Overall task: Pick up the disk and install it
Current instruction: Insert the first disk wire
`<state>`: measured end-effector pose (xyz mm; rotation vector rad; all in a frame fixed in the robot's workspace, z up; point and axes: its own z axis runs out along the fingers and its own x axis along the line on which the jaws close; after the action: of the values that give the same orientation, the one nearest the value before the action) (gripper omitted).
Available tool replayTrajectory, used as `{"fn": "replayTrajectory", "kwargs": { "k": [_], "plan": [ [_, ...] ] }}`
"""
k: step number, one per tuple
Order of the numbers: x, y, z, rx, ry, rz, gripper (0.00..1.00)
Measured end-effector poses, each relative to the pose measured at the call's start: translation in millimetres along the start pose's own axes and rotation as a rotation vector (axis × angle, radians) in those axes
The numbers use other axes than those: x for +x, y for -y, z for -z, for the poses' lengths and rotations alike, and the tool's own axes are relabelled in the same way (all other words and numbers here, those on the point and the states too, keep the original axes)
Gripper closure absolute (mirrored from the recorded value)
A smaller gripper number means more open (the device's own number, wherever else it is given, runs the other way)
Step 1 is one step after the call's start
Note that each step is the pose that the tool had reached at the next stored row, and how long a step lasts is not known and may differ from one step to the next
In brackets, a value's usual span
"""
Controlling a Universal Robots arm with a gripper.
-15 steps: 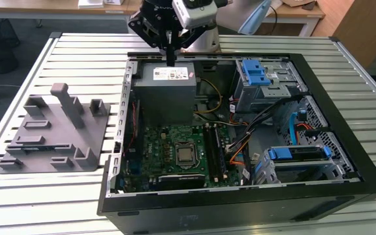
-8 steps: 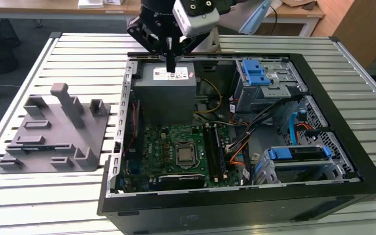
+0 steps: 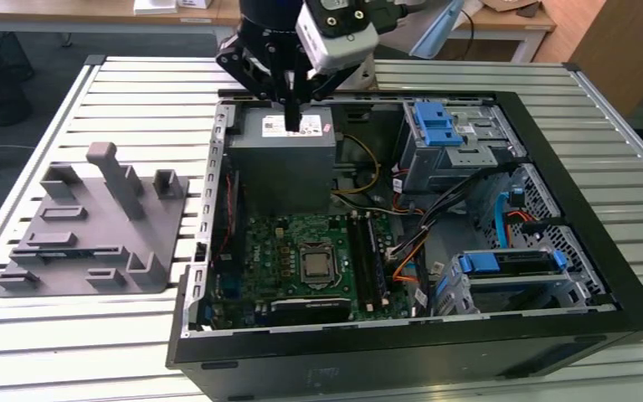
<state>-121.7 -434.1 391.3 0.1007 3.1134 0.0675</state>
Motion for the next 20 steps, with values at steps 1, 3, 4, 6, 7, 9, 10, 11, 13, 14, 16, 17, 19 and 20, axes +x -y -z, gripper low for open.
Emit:
{"fn": "replayTrajectory", "kwargs": {
  "k": [1,3,4,6,7,9,10,11,13,14,16,17,19,20],
  "plan": [
    [0.0,0.0,-0.4,-0.0005,-0.0007,0.017,0.89],
    [0.0,0.1,-1.5,-0.0015,-0.0023,0.053,0.89],
    [0.0,0.1,-2.2,-0.0020,-0.0031,0.072,0.89],
    [0.0,0.3,-3.7,-0.0026,-0.0042,0.098,0.89],
    [-0.4,1.4,-4.1,-0.0024,-0.0044,0.100,0.89],
    [-3.8,5.5,-4.7,-0.0027,-0.0044,0.100,0.89],
    [-10.1,9.1,-5.1,-0.0024,-0.0047,0.100,0.89],
    [-21.1,8.7,-5.8,-0.0025,-0.0053,0.100,0.89],
    [-30.1,8.1,-6.4,-0.0027,-0.0060,0.100,0.89],
    [-31.3,8.1,-6.3,-0.0025,-0.0062,0.100,0.89],
    [-31.7,8.1,-6.4,-0.0026,-0.0061,0.100,0.89],
    [-32.0,8.1,-6.4,-0.0026,-0.0061,0.100,0.89],
    [-32.5,8.0,-6.4,-0.0026,-0.0061,0.100,0.89],
    [-32.8,8.0,-6.4,-0.0026,-0.0061,0.100,0.89]
  ]
}}
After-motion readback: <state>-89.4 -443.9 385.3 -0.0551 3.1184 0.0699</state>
